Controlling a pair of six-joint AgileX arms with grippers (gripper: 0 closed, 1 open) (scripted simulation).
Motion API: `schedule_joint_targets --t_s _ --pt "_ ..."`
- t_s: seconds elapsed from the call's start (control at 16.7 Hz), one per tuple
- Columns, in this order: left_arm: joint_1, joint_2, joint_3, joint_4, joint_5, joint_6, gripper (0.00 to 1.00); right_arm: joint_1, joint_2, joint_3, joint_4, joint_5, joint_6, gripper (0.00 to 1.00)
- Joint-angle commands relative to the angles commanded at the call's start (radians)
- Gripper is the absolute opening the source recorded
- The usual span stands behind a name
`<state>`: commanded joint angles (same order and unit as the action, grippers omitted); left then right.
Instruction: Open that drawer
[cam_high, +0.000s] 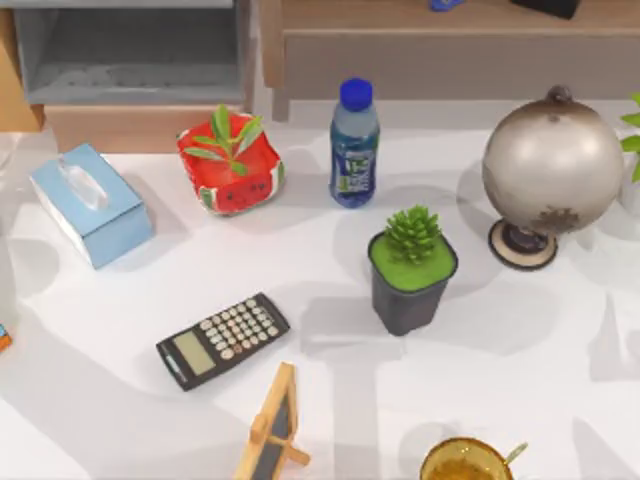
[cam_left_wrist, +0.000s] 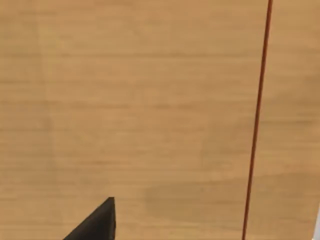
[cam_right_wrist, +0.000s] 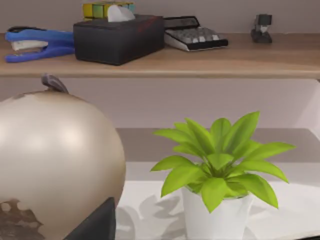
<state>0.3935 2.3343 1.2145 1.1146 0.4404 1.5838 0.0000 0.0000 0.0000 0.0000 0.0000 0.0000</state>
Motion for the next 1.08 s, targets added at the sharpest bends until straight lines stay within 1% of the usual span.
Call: schedule_joint_targets --t_s 0.06,0.84,0.9,1.08 --pt "0.0 0.0 0.0 0.0 0.0 0.0 1.0 0.0 0.0 0.0 0.0 0.0 0.0 1.0" --pt "0.0 0.0 0.0 0.0 0.0 0.0 0.02 0.0 0.0 0.0 0.0 0.0 0.0 1.0" --pt "0.0 0.0 0.0 0.0 0.0 0.0 0.0 0.0 0.0 0.0 0.0 0.0 0.0 1.0" --pt "0.0 0.0 0.0 0.0 0.0 0.0 0.0 0.0 0.0 0.0 0.0 0.0 0.0 1.0"
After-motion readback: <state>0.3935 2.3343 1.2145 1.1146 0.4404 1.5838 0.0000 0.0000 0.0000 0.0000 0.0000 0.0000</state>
